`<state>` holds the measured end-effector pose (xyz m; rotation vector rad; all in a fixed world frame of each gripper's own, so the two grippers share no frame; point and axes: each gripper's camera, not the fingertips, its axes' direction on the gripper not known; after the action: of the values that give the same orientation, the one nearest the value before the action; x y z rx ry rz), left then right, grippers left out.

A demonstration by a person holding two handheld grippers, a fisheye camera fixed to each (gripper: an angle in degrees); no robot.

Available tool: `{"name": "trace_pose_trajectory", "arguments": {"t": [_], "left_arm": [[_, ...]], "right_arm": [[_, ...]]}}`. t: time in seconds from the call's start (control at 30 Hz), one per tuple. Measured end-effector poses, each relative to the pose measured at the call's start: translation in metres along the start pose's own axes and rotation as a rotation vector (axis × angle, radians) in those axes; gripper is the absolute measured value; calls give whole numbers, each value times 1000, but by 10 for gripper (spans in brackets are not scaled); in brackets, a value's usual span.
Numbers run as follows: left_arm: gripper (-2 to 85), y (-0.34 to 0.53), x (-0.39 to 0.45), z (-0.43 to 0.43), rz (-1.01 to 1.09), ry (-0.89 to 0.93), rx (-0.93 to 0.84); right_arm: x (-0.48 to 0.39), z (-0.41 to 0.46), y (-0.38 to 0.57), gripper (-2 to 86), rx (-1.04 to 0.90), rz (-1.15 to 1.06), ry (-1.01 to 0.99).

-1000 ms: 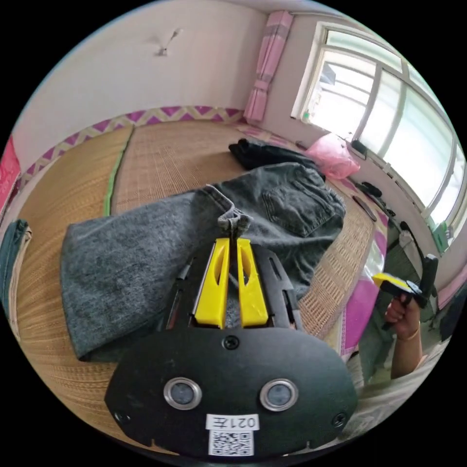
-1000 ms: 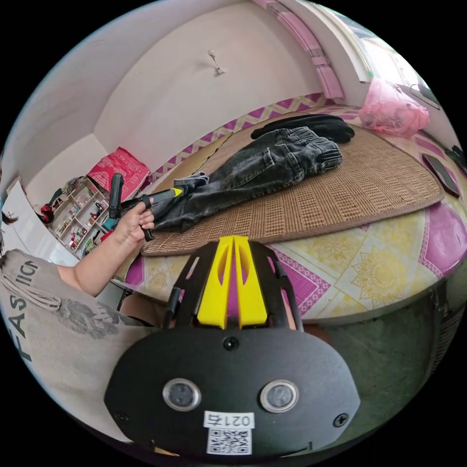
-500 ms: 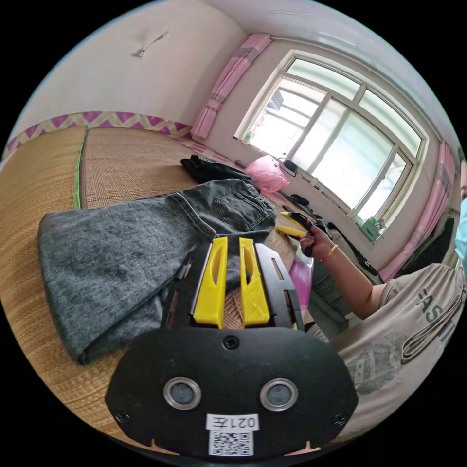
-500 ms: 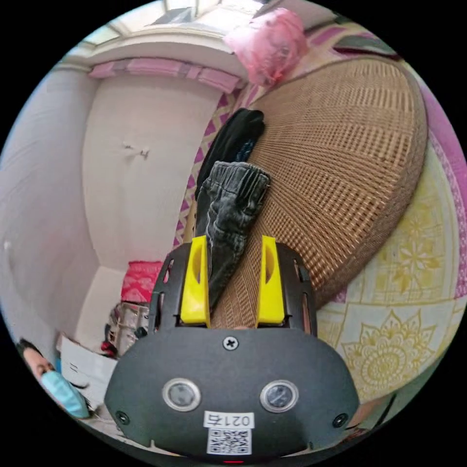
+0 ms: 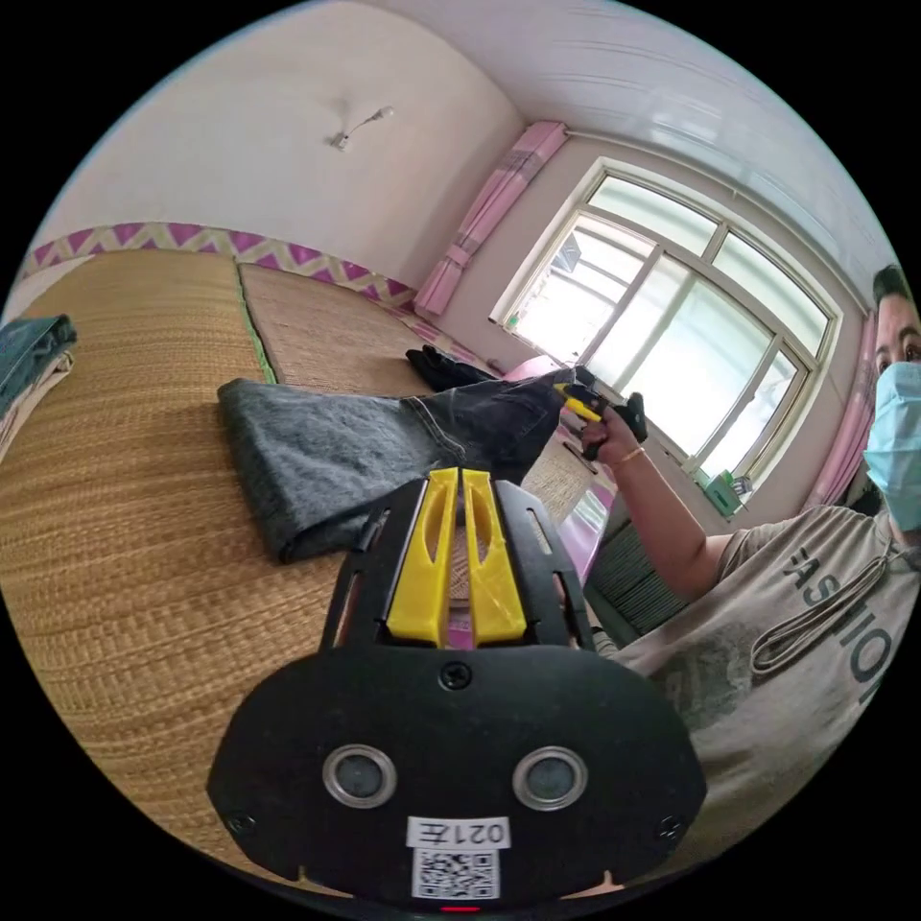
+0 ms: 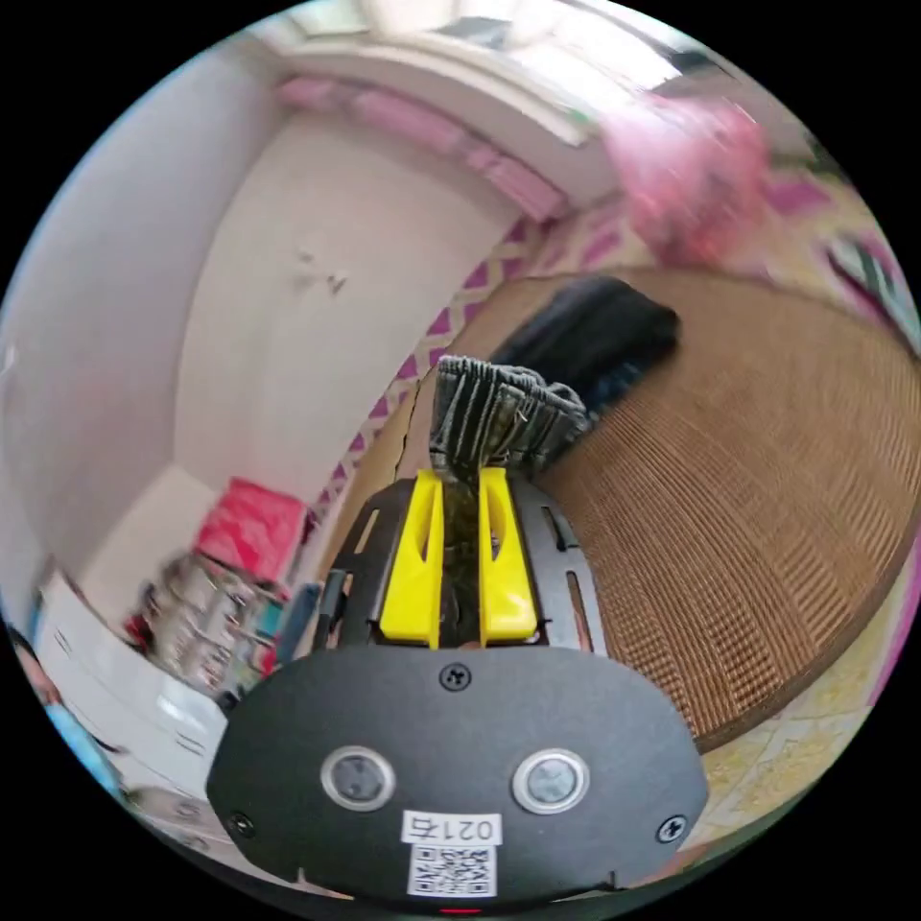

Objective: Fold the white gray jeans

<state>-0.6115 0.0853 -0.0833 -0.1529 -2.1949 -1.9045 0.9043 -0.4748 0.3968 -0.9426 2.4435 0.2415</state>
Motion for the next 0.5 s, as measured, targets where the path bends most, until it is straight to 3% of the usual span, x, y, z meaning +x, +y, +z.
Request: {"name": "trace_pose_trajectory", "arguments": {"t": [0.07, 0.1, 0.17, 0.27, 0.4, 0.47, 0.5], "left_arm": [[-10, 15, -14, -33, -31, -16, 35], [-10, 19, -17, -40, -37, -25, 45], [-10, 33, -29, -66, -51, -31, 68], [-10, 50, -46, -89, -80, -40, 86], [-10, 68, -69, -108, -123, -48, 89], [-10, 76, -79, -122, -139, -57, 90], [-10, 78, -81, -126, -138, -62, 93]], "right_arm": [[-157, 25, 13, 63, -22, -335, 94], [-196, 34, 21, 63, -33, -416, 112], [-336, 83, 76, 62, -64, -726, 190], [-471, 163, 181, 62, -106, -1091, 299], [-549, 276, 318, 61, -217, -1438, 374], [-554, 355, 385, 60, -436, -1568, 438], [-554, 365, 392, 60, -451, -1566, 444]]}}
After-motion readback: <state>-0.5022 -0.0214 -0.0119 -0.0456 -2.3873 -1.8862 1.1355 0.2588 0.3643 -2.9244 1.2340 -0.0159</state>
